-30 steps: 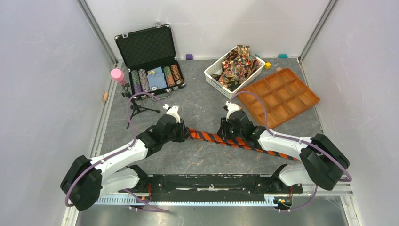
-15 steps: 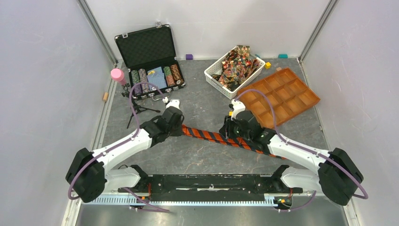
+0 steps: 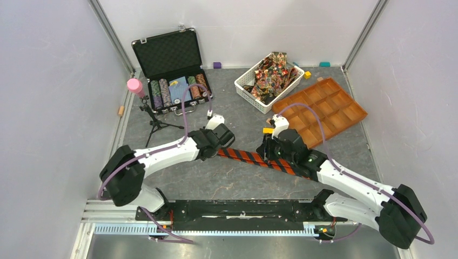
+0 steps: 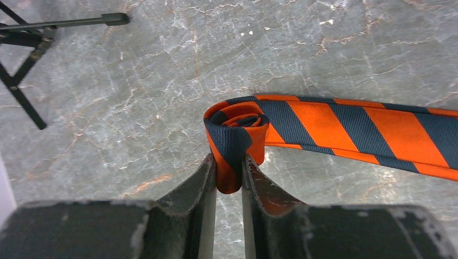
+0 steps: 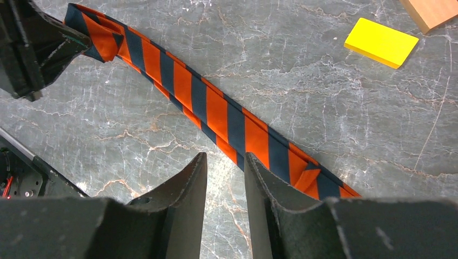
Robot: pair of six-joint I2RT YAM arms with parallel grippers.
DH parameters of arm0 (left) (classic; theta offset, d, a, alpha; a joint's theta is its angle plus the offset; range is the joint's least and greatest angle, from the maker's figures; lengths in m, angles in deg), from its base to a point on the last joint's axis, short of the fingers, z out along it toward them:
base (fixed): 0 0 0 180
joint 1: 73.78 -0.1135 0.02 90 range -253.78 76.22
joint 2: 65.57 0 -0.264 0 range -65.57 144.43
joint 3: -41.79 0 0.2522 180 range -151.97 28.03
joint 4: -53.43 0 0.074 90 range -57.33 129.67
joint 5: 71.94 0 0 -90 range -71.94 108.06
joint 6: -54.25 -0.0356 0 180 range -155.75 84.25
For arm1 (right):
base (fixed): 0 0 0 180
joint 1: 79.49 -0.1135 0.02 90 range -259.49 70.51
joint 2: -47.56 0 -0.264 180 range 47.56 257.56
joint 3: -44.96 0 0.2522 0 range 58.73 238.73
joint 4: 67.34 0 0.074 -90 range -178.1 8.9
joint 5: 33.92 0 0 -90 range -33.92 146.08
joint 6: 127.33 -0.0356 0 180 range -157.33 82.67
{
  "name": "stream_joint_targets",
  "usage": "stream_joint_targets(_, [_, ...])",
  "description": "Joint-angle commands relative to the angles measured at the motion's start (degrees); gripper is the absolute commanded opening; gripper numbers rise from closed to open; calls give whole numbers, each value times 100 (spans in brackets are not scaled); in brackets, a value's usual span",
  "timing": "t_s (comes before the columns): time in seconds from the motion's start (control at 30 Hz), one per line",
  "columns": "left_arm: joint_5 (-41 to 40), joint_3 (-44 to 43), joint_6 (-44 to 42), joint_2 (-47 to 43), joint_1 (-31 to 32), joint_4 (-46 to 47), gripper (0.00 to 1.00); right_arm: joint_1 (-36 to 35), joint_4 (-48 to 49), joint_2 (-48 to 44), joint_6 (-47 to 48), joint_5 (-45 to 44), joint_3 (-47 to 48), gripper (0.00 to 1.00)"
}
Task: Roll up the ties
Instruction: Roll the tie at the center of the board.
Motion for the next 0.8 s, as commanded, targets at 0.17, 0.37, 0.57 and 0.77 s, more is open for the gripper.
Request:
stream_joint_targets(0.17, [-1336, -668, -113, 864, 388, -682, 26, -6, -248, -520, -1, -247, -143, 38])
stream_joint_targets(0.37, [-1773, -991, -62, 1467, 696, -1002, 26, -6, -404, -814, -73, -392, -158, 39])
stream_joint_targets(0.57, [-2104, -1254, 75, 2059, 968, -1314, 26, -9, -548, -982, -77, -481, -136, 41])
stream_joint_targets(0.77, [-2197, -1416, 84, 2344, 1120, -1404, 29, -6, -567, -1035, -110, -481, -161, 42])
